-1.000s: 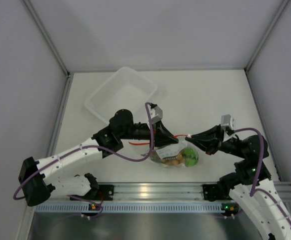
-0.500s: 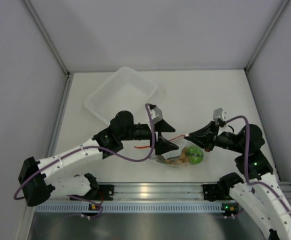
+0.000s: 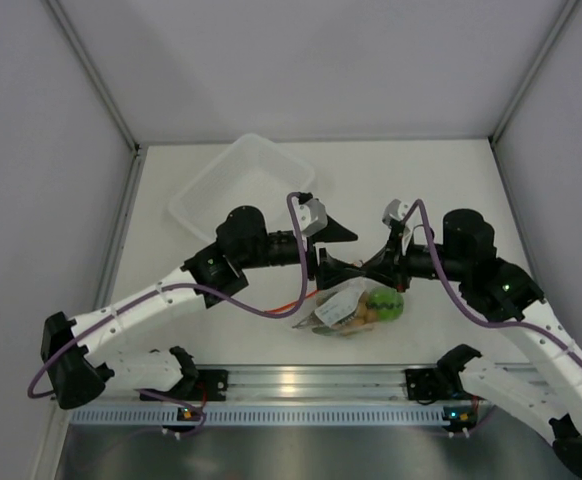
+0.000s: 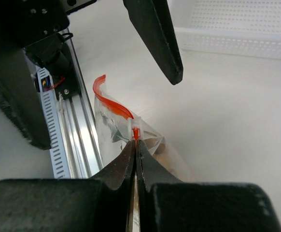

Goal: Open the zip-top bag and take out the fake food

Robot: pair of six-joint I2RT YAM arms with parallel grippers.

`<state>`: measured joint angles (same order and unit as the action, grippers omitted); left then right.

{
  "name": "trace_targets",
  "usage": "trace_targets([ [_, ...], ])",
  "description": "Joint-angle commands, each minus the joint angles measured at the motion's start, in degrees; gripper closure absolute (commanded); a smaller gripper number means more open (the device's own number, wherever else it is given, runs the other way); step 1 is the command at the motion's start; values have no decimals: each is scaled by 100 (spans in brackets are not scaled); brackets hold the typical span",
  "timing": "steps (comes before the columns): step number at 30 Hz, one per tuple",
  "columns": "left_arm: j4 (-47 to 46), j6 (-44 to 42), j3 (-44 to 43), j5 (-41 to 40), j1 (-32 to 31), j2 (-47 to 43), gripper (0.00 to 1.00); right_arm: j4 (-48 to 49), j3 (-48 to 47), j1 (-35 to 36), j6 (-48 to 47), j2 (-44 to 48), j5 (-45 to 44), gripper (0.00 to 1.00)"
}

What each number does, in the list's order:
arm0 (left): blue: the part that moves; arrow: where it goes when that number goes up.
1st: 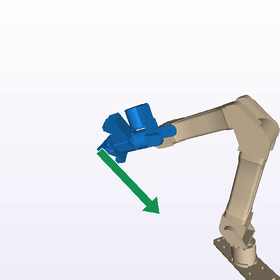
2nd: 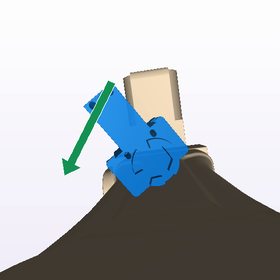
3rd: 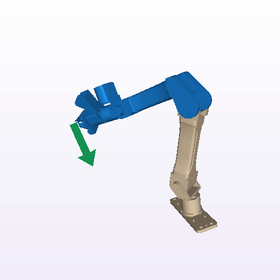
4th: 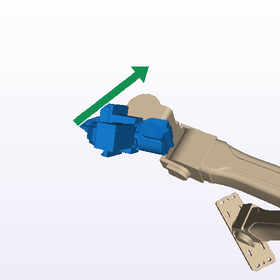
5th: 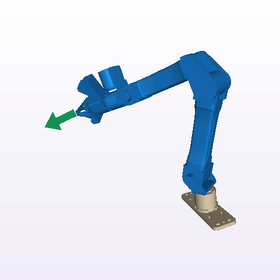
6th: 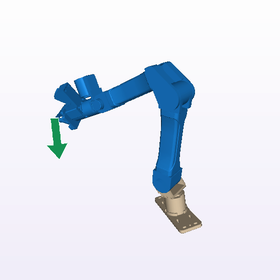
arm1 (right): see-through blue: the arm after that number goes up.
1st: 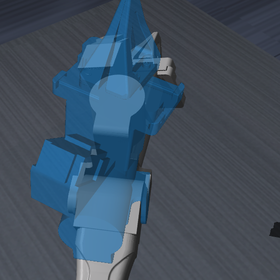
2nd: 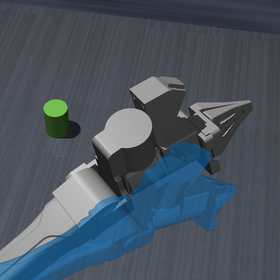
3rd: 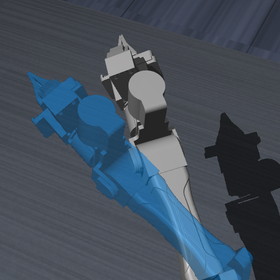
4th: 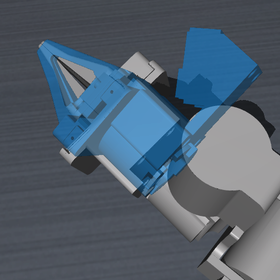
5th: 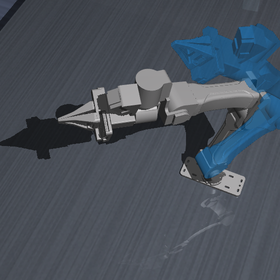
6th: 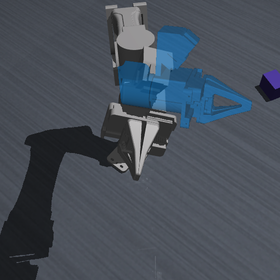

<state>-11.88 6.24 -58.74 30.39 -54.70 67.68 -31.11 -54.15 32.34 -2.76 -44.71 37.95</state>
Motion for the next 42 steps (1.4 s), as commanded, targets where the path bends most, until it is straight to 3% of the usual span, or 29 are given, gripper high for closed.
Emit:
trace_targets([
  [1, 158, -439, -444, 124, 12, 113, 24, -597, -578, 141, -444, -20, -254, 100],
  [5, 528, -571, -726, 423, 12, 315, 37, -668, -728, 238, -585, -47, -262, 100],
  [11, 608, -475, -718, 1363, 213, 386, 38, -571, -641, 247, -611, 41, -263, 100],
  [14, 608, -369, -718, 1829, 398, 412, 46, -527, -614, 247, -637, 111, -210, 100],
  [16, 617, -308, -761, 1979, 486, 483, 47, -492, -597, 247, -646, 120, -183, 100],
  [27, 590, -194, -902, 2075, 521, 773, 47, -404, -535, 256, -682, 59, -16, 100],
  [32, 468, -123, -938, 2155, 513, 817, 53, -387, -483, 256, -699, 59, 1, 100],
  [39, 406, -35, -929, 2155, 513, 808, 73, -334, -430, 273, -673, 50, -34, 100],
  [40, 414, -26, -920, 2155, 513, 808, 82, -325, -412, 282, -647, 67, -25, 100],
  [42, 406, -17, -911, 2164, 513, 808, 87, -290, -403, 282, -638, 111, -51, 100],
])
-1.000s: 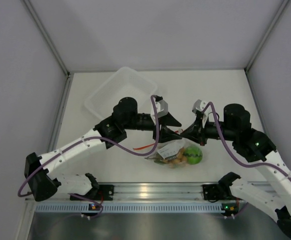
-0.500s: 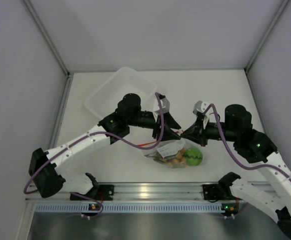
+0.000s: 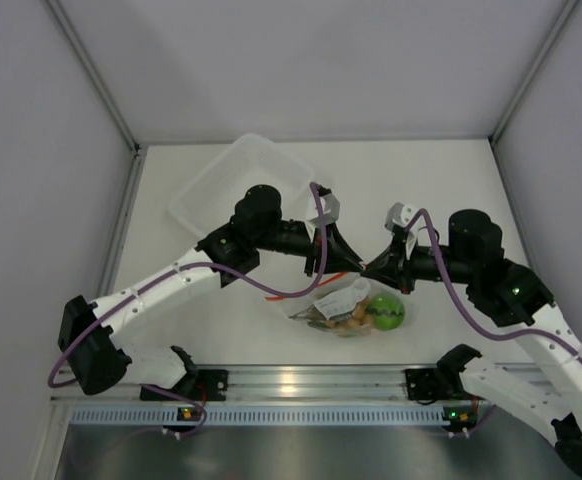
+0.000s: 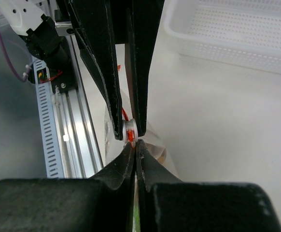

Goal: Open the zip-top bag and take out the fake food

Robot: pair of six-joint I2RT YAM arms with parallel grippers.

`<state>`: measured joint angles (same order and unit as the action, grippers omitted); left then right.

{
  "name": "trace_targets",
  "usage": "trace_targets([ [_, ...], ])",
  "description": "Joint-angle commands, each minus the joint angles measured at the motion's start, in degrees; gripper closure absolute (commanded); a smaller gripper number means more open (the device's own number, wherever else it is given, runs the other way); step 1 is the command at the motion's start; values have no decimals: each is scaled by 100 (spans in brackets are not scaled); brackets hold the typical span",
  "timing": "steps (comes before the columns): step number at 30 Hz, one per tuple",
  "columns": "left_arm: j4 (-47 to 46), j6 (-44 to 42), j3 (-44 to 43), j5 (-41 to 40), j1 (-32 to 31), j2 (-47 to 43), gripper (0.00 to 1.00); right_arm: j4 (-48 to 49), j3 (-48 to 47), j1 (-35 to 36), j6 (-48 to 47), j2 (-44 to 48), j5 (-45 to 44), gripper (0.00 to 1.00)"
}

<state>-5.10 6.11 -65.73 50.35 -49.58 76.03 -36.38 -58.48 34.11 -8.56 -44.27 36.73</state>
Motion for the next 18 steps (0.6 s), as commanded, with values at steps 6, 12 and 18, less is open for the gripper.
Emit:
trace_targets([
  [6, -272, 4, -107, 98, 1, -35, 100, 429, 117, 105, 12, 146, -51, 100],
  [12, -272, -189, 349, -25, 27, -316, 100, 904, 381, 105, 187, 489, -358, 100],
  [18, -272, -198, 807, 54, 264, -668, 100, 1291, 513, 105, 381, 700, -597, 100],
])
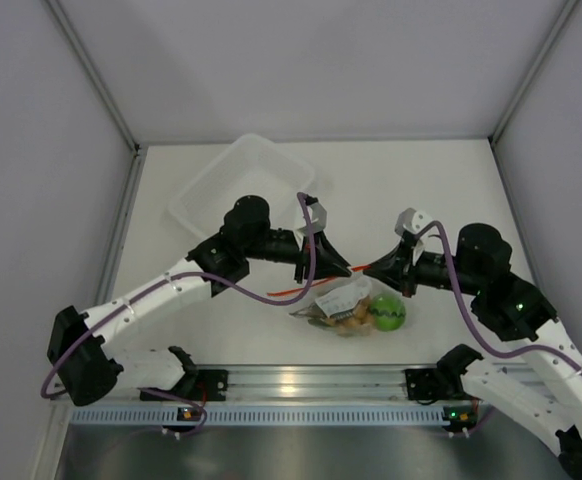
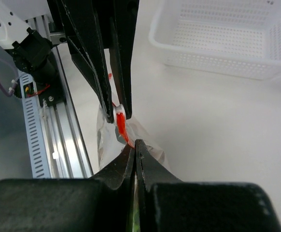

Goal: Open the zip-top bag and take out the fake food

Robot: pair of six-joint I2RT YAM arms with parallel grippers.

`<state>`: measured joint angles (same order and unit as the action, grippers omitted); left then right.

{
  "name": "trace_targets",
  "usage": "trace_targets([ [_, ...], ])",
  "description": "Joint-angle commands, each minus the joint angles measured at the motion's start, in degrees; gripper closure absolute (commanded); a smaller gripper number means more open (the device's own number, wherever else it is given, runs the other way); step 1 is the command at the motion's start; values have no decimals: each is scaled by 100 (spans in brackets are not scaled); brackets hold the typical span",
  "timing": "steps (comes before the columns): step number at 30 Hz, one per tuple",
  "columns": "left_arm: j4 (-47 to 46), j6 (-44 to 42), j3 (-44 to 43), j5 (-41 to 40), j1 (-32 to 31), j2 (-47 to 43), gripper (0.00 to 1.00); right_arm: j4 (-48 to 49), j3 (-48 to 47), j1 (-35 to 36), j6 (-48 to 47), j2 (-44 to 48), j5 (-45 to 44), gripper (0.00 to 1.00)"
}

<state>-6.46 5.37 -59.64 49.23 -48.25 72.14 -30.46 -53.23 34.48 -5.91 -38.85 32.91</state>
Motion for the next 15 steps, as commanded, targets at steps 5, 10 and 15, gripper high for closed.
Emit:
trace_targets([
  [5, -119, -97, 689, 34, 316, -542, 100, 603, -82, 59, 90, 255, -425, 100],
  [10, -119, -71, 1322, -537, 413, -1148, 100, 261, -222, 59, 29, 422, -627, 100],
  [15, -119, -158, 1928, -871, 553, -1641, 100, 93, -266, 59, 46, 659, -715, 100],
])
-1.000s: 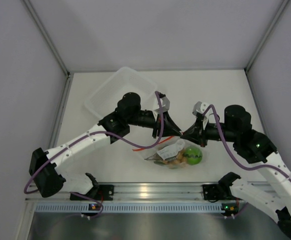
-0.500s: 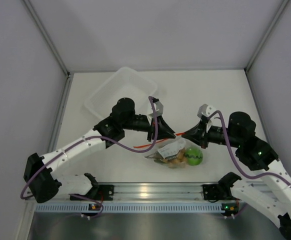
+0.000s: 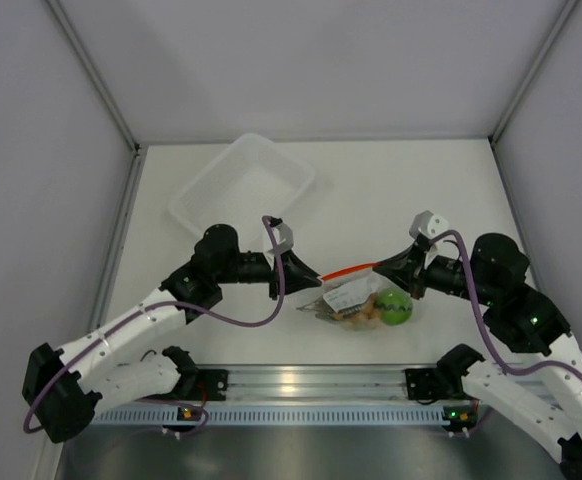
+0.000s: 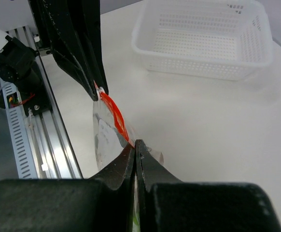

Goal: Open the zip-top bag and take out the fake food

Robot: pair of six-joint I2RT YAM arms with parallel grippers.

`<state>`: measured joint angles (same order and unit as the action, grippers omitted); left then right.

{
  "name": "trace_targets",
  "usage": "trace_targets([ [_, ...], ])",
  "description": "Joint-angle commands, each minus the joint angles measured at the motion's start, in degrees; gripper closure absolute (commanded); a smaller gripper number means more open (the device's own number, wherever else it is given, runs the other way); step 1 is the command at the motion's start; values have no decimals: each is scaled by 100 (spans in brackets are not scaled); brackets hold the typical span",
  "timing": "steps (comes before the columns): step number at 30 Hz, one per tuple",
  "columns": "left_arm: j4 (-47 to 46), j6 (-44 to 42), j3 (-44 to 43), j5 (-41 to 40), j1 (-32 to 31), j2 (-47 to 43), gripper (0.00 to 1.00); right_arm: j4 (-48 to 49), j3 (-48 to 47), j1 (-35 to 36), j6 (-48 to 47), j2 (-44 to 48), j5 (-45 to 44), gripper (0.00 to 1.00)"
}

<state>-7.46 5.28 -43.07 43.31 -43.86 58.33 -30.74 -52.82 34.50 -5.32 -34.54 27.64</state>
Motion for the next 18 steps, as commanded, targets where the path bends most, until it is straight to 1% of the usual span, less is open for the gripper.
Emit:
trace_targets([
  [1, -18, -167, 334, -288, 158, -312, 100, 78, -317, 57, -13, 299, -180, 100],
  [6, -10, -194, 729, -103, 456, -690, 100, -151, -370, 57, -21, 518, -224, 100],
  [11, -18, -185, 993, -410, 702, -989, 100, -441, -527, 57, -83, 685, -487, 100],
  [18, -36, -106, 1037, -139, 791, -867, 100, -731, -730, 57, -162, 853, -663, 100],
])
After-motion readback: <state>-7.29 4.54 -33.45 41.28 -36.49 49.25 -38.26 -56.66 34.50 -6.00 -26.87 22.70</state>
